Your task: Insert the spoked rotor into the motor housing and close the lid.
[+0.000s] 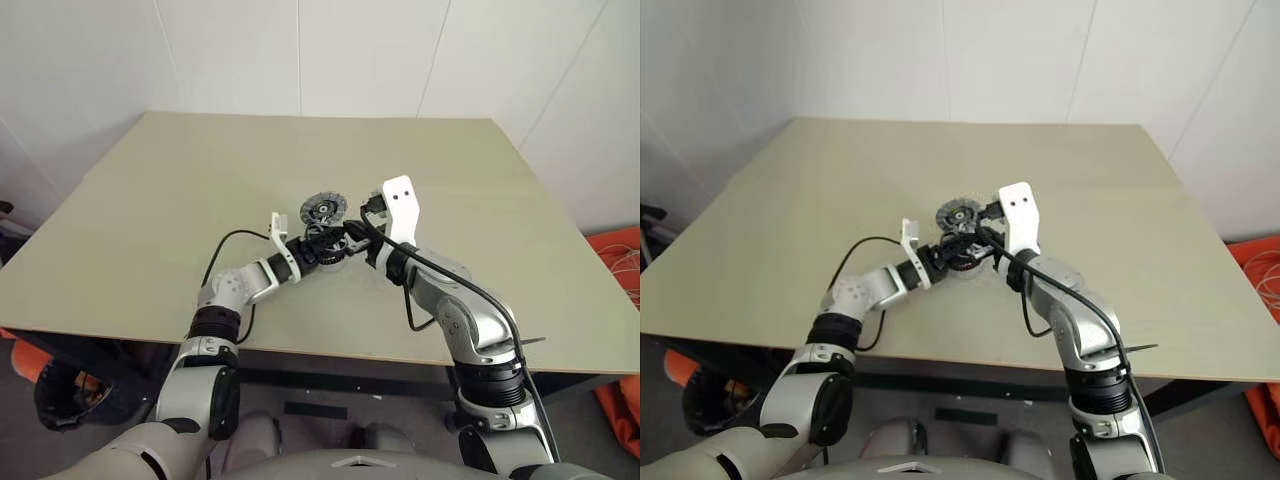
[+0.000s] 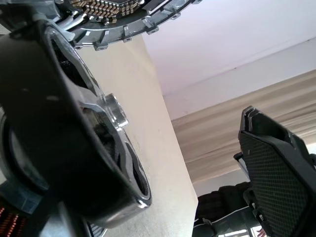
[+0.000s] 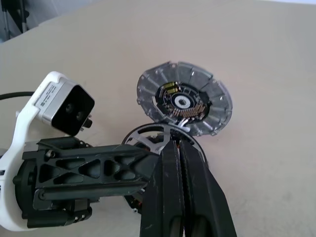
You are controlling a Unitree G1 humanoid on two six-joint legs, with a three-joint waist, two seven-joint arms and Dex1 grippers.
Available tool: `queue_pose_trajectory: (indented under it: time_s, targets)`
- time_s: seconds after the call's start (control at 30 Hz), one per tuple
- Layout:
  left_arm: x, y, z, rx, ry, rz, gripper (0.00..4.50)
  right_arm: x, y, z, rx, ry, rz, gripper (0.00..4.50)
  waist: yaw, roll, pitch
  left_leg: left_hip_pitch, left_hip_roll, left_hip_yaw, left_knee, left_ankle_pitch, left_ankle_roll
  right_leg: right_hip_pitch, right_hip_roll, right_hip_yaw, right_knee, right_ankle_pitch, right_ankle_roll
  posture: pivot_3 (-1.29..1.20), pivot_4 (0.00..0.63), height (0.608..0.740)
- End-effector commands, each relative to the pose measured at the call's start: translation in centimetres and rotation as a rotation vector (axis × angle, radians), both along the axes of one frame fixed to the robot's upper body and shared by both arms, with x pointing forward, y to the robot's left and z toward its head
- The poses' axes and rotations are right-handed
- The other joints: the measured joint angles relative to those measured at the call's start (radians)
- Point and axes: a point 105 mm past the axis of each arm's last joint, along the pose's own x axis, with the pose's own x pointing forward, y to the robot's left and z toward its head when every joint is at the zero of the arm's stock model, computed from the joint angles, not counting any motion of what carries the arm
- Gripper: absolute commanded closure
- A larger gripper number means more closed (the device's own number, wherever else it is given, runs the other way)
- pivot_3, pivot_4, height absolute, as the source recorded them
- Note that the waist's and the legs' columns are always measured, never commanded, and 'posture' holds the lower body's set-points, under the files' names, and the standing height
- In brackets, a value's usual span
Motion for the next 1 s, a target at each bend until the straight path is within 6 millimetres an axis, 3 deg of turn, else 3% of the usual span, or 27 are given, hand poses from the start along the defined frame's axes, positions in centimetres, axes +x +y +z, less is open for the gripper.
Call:
queue_pose_trajectory:
  time_s: [0.03,0.43,1.0]
  targets:
    - [-0.3,1.0,0.3,0.014,-0.003,0.009,0.48,0.0,0.1,1.5,0.016,-0.058,0.003,4.5,-0.002,0.0,0.0,-0.001,0.0,0.0,0.0,0.0,0.0,-0.001,0.0,0.0,0.0,0.0,0.0,0.0,0.0,0.74]
    - [-1.1,4.9,0.8,0.022,0.011,0.126,0.48,0.1,0.3,1.5,0.022,-0.054,0.01,4.5,-0.005,0.0,0.0,-0.009,0.0,0.0,-0.001,0.0,0.0,-0.009,0.0,0.0,-0.001,0.004,-0.008,0.0,0.0,0.74]
    - [-2.1,3.6,1.2,0.008,0.031,0.05,0.48,0.0,0.3,1.4,0.025,-0.054,0.009,4.5,-0.003,0.0,0.0,-0.009,0.0,0.0,0.0,0.0,0.0,-0.009,0.0,0.0,-0.001,0.001,-0.002,0.0,0.0,0.74]
